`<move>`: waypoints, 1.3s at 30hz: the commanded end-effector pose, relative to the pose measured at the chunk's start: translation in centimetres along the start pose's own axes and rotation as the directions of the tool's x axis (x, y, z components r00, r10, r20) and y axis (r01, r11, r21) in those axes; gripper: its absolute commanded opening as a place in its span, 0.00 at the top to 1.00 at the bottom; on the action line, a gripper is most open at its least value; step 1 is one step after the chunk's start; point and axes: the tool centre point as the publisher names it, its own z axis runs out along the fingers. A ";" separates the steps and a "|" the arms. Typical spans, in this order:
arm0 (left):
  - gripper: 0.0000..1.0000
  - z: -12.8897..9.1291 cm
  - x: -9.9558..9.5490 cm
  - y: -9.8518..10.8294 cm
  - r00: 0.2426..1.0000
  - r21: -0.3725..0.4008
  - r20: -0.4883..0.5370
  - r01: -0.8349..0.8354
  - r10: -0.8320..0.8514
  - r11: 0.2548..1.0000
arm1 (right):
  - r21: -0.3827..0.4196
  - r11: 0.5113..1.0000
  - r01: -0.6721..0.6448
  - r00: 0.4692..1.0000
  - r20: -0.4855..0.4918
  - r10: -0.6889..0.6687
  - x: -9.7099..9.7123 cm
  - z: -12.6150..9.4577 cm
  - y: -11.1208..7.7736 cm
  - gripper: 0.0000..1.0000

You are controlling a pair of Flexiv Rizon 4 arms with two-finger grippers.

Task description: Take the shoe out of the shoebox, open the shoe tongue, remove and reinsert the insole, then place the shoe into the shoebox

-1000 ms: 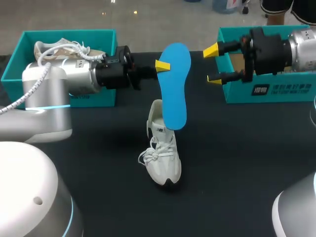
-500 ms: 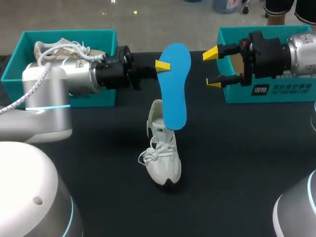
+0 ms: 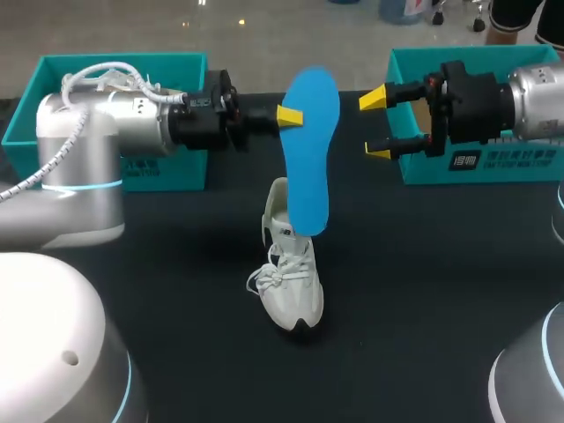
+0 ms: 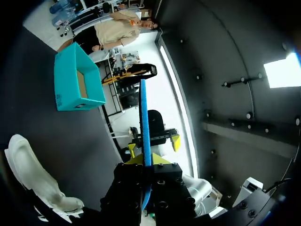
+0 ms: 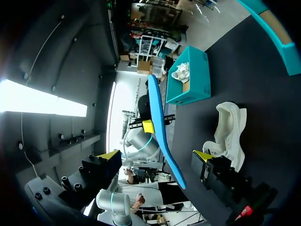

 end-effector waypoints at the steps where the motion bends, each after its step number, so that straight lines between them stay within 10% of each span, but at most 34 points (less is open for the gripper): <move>1: 1.00 -0.3 0.9 -0.2 0.972 -0.016 0.132 -0.192 0.192 0.981 | 0.001 1.000 0.000 1.000 0.001 0.000 0.0 0.2 0.1 0.00; 18: 1.00 -1.2 0.5 -0.6 0.900 -0.043 -0.037 -0.436 0.435 0.899 | 0.001 1.000 0.000 1.000 0.001 0.000 0.0 0.2 0.1 0.00; 24: 1.00 -0.7 0.9 -0.9 0.771 -0.028 0.030 -0.635 0.636 0.772 | 0.001 1.000 0.000 1.000 0.001 0.000 0.0 0.2 0.1 0.00; 38: 1.00 -0.7 0.8 -0.8 0.764 -0.025 0.020 -0.645 0.645 0.764 | 0.001 1.000 0.000 1.000 0.001 0.000 0.0 0.2 0.1 0.00; 39: 1.00 -0.8 0.5 -1.0 0.674 -0.031 0.060 -0.736 0.736 0.676 | 0.001 1.000 0.000 1.000 0.001 0.000 0.0 0.2 0.1 0.00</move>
